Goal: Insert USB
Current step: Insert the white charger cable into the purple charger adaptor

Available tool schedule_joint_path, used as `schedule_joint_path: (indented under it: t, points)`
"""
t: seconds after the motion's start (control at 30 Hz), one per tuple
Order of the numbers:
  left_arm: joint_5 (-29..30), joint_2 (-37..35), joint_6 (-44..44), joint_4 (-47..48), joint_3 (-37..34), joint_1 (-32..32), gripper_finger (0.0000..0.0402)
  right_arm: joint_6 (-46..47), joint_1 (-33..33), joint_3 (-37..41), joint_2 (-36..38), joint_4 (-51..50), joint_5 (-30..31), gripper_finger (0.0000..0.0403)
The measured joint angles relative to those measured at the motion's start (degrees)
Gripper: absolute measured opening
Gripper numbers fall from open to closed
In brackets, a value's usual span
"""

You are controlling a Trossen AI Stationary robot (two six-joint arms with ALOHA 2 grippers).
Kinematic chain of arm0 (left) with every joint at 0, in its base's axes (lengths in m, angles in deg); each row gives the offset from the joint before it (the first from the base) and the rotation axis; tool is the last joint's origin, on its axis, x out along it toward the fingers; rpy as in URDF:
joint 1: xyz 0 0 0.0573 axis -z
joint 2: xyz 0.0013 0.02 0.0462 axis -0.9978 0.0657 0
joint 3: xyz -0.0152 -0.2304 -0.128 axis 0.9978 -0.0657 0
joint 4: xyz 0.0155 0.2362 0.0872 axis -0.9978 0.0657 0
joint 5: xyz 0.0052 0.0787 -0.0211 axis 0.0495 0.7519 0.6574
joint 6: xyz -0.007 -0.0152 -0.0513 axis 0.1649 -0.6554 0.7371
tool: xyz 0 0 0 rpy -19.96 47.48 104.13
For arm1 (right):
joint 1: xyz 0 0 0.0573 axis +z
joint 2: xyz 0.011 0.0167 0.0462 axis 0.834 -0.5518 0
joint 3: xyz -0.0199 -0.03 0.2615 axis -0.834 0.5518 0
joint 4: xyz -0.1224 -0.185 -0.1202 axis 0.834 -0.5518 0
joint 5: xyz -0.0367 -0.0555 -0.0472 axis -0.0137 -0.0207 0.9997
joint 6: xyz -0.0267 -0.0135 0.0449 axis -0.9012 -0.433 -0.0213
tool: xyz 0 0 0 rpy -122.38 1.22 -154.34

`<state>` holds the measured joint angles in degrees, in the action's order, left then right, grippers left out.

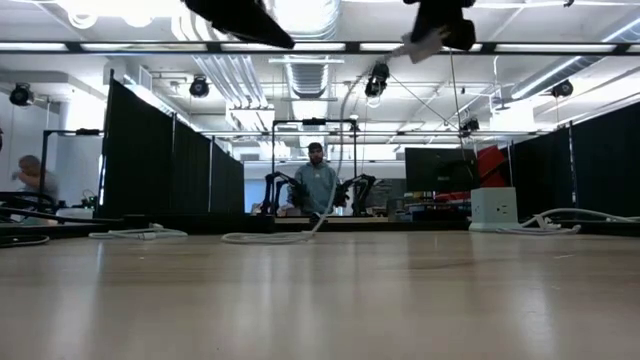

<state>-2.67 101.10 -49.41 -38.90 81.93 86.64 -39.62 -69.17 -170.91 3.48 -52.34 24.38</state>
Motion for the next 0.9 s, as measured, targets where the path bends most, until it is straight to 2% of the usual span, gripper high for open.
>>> schedule_joint_path:
  t: [0.17,0.33,0.43,0.53,0.63,0.73,0.8,0.9]
  points:
    - [-0.3,-2.2,2.8,2.5,-1.7,0.2,0.0108,-0.9,1.0,3.7,-0.2,1.3,2.3,0.0116]
    - [-0.2,-7.0,7.4,11.5,-1.9,0.2,0.0093,-0.8,2.1,13.5,0.0,6.0,6.6,0.0116]
    - [0.1,-10.5,9.5,13.5,-1.9,0.3,0.0085,-1.5,2.6,21.7,0.0,14.9,7.0,0.0116]
    - [0.1,-13.4,9.7,13.0,-1.9,0.3,0.0077,-1.3,2.7,30.7,-0.1,28.1,8.4,0.0116]
    - [0.5,-15.9,9.8,12.3,-1.9,0.3,0.0068,2.8,2.0,37.6,-0.2,37.5,15.3,0.0116]
    - [0.6,-17.5,10.6,12.2,-1.9,0.3,0.0065,5.7,0.2,41.5,-0.1,40.9,23.7,0.0116]
    - [0.6,-18.2,10.6,12.1,-1.9,0.3,0.0066,6.8,-1.4,43.2,-0.6,40.6,25.9,0.0116]
    - [0.7,-18.4,10.8,10.9,-1.9,0.3,0.0065,9.5,-3.4,45.1,-1.1,40.7,26.1,0.0116]
